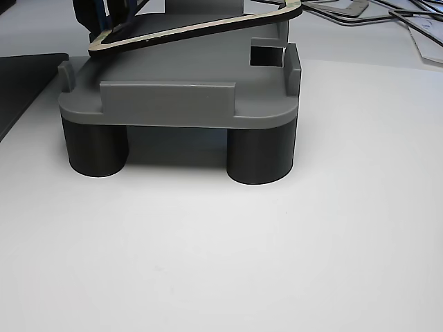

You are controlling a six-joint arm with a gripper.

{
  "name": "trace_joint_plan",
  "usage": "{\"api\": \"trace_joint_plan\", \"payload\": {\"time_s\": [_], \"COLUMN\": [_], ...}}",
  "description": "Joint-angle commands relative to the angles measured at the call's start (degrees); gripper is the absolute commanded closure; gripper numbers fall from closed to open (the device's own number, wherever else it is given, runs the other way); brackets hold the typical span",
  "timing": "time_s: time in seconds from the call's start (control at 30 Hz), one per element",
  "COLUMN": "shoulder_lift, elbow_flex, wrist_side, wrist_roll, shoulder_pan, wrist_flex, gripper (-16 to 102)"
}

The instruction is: Move top rectangular frame to the holder.

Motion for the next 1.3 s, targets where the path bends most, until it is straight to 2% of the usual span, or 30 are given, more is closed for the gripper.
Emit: {"api": "trace_joint_plan", "payload": {"time_s": [0.0,0.4,1.27], "shoulder_lift": [1.32,2.72,2.37], "elbow_flex": [-1.58,1.41,3.34], "wrist_side": [0.09,-1.93,-2.55], "wrist_roll": [0.35,-0.97,-2.55], "shoulder_pan": [-0.88,-2.11,-3.43], "wrist_flex": [0.62,0.62,0.53], "gripper": [97,96,91]}}
